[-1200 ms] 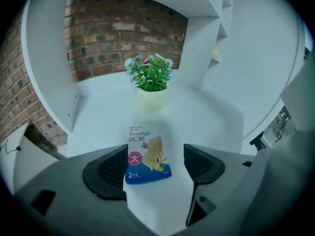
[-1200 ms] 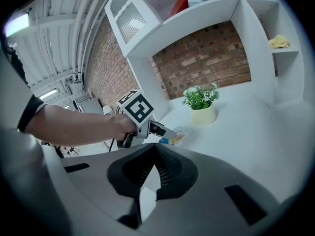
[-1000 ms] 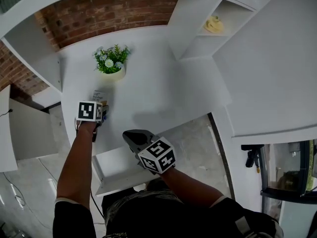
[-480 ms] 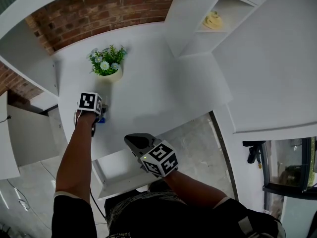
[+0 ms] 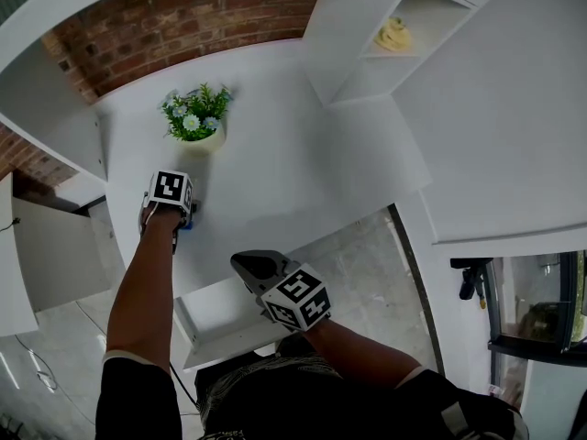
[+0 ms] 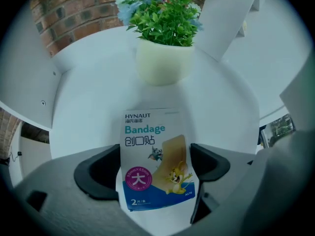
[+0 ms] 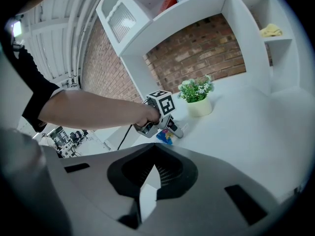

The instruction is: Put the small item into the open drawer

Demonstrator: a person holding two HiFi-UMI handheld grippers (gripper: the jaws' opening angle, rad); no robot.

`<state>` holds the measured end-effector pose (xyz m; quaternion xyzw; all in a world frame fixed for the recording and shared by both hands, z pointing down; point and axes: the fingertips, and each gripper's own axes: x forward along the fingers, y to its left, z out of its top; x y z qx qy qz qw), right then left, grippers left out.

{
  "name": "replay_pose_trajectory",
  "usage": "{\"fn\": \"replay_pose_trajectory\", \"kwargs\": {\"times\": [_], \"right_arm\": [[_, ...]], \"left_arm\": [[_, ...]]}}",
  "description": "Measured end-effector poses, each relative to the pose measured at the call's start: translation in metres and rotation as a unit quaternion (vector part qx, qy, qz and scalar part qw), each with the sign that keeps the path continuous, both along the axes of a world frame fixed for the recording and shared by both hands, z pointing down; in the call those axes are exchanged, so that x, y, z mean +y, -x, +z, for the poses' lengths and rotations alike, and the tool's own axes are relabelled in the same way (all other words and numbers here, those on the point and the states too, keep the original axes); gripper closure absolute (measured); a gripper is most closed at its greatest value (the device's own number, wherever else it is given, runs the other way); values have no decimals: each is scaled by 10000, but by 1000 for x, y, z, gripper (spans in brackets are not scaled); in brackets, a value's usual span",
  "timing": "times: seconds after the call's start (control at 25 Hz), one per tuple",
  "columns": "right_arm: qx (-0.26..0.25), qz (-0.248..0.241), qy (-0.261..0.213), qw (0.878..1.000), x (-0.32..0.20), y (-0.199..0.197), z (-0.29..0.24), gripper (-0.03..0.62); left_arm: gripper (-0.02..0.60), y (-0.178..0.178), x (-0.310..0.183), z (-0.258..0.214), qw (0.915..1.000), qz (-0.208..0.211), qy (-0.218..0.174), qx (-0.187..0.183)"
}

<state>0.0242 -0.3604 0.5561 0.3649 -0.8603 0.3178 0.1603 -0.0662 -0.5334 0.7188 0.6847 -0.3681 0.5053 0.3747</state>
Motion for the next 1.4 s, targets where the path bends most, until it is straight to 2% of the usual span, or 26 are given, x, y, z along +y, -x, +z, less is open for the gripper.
{"fn": "replay_pose_trajectory", "kwargs": {"times": [0.48,0.72,1.4], "right_arm": [[16,143,-45,9999,11,-9,-3,589],[59,137,-81,9999,19,-13,-7,589],[-2,0,-500,9987,36,-10,-41,589]], "left_arm": [[161,3,1,-3,9995,-105,-275,70],[163,1,11,-10,9988,-336,-217,273],[163,14,26,-109,9913,-494,-1048,618]]}}
